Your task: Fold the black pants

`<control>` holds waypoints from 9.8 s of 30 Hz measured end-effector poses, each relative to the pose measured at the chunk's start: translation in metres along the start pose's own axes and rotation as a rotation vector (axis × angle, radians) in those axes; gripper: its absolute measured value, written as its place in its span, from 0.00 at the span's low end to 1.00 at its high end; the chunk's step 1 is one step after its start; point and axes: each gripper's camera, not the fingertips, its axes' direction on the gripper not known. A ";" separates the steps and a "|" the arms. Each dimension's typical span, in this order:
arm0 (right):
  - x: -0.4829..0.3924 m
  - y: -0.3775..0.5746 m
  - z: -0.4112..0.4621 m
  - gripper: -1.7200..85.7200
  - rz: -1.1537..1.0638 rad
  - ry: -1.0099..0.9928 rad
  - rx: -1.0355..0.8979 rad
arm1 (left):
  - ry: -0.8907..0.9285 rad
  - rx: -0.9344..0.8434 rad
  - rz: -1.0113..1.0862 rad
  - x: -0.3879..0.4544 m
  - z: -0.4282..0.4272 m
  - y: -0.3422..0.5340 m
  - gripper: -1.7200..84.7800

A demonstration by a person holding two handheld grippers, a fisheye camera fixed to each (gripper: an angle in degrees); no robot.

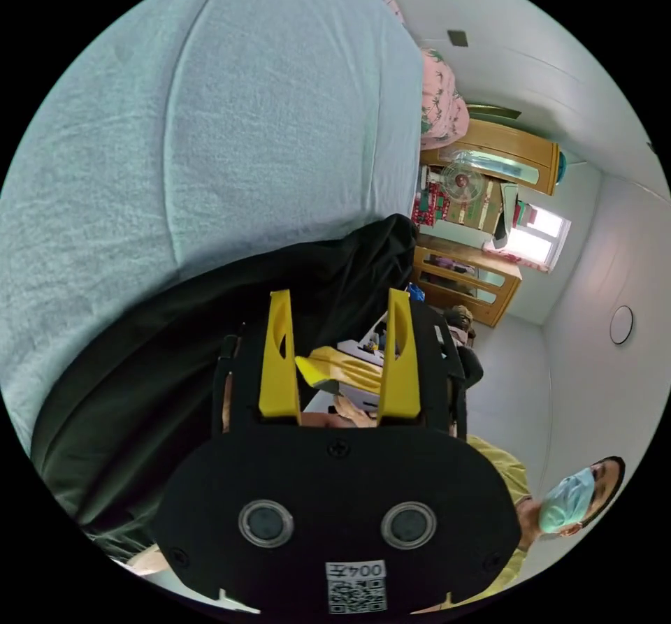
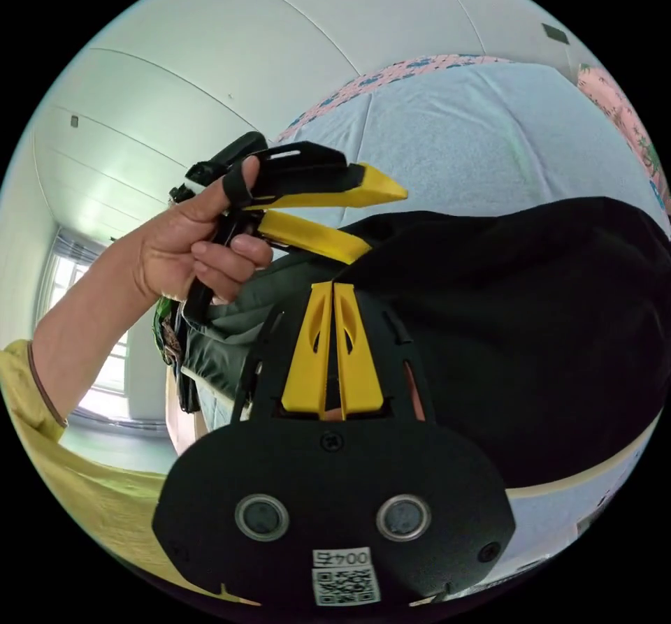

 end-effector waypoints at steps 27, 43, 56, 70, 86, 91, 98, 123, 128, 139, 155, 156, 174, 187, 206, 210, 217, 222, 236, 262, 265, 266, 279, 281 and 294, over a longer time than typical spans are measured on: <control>-0.054 0.084 0.099 0.10 -0.422 0.456 -0.317 | -0.359 -0.001 0.141 0.056 -0.062 -0.094 0.04; -0.045 0.076 0.141 0.08 -0.379 0.428 -0.318 | -0.950 -0.200 0.594 0.137 0.056 -0.010 0.05; -0.020 0.068 0.177 0.06 -0.328 0.394 -0.322 | -1.059 0.066 0.555 0.164 -0.024 0.067 0.03; 0.003 0.061 0.201 0.08 -0.372 0.292 -0.271 | -0.985 0.538 0.052 0.007 -0.089 0.594 0.03; -0.065 0.100 0.303 0.11 -0.276 -0.032 -0.208 | -0.741 1.014 -0.343 -0.150 -0.244 0.906 0.08; -0.109 0.106 0.366 0.11 -0.150 -0.233 -0.243 | -0.555 1.065 -0.255 -0.192 -0.278 0.933 0.11; -0.213 0.123 0.471 0.13 -0.395 -0.182 -0.409 | -0.554 0.999 -0.116 -0.190 -0.313 0.933 0.05; -0.277 0.177 0.549 0.02 -0.746 0.029 -0.201 | -0.979 0.820 0.354 -0.124 -0.419 0.890 0.06; -0.276 0.183 0.562 0.02 -0.753 0.063 -0.202 | -1.083 0.679 0.447 -0.108 -0.426 0.831 0.08; -0.272 0.199 0.579 0.02 -0.741 0.072 -0.195 | -1.259 0.384 0.730 -0.063 -0.392 0.760 0.09; -0.261 0.205 0.591 0.02 -0.700 0.055 -0.189 | -1.251 0.252 0.851 -0.030 -0.389 0.730 0.10; -0.261 0.206 0.591 0.02 -0.699 0.054 -0.192 | -1.261 0.239 0.868 -0.027 -0.385 0.729 0.10; -0.251 0.206 0.563 0.02 -0.676 0.038 -0.185 | -1.294 0.108 0.968 -0.010 -0.376 0.682 0.08; -0.248 0.193 0.518 0.02 -0.666 0.030 -0.177 | -1.251 0.053 0.843 -0.022 -0.405 0.653 0.03; -0.277 0.197 0.556 0.09 -0.865 -0.099 -0.576 | -0.712 0.433 0.290 -0.183 -0.565 0.651 0.04; -0.233 0.165 0.506 0.09 -0.708 -0.077 -0.495 | -0.586 0.580 0.196 -0.208 -0.603 0.709 0.05; -0.093 0.134 0.390 0.09 -0.199 0.014 -0.241 | -0.118 0.763 0.020 -0.267 -0.560 0.843 0.10; 0.031 0.153 0.301 0.11 0.377 -0.182 0.025 | 0.307 0.862 -0.130 -0.311 -0.488 0.905 0.12; 0.130 0.175 0.208 0.13 0.782 -0.326 0.220 | 0.408 0.968 -0.275 -0.330 -0.481 0.933 0.14; 0.098 0.143 0.163 0.05 0.715 -0.198 0.159 | 0.149 0.971 -0.211 -0.251 -0.480 0.953 0.05; 0.094 0.147 0.169 0.05 0.676 -0.138 0.110 | 0.141 0.943 -0.253 -0.271 -0.463 0.957 0.05; 0.100 0.151 0.179 0.06 0.698 -0.140 0.084 | 0.198 0.939 -0.282 -0.286 -0.453 0.956 0.05; 0.088 0.193 0.219 0.09 0.736 -0.063 0.088 | 0.241 0.970 -0.319 -0.312 -0.427 0.981 0.16; 0.071 0.197 0.222 0.09 0.664 0.010 0.082 | 0.284 0.973 -0.319 -0.316 -0.421 0.983 0.18; -0.040 0.177 0.386 0.08 -0.069 0.643 -0.187 | 0.357 1.010 -0.280 -0.315 -0.414 0.979 0.19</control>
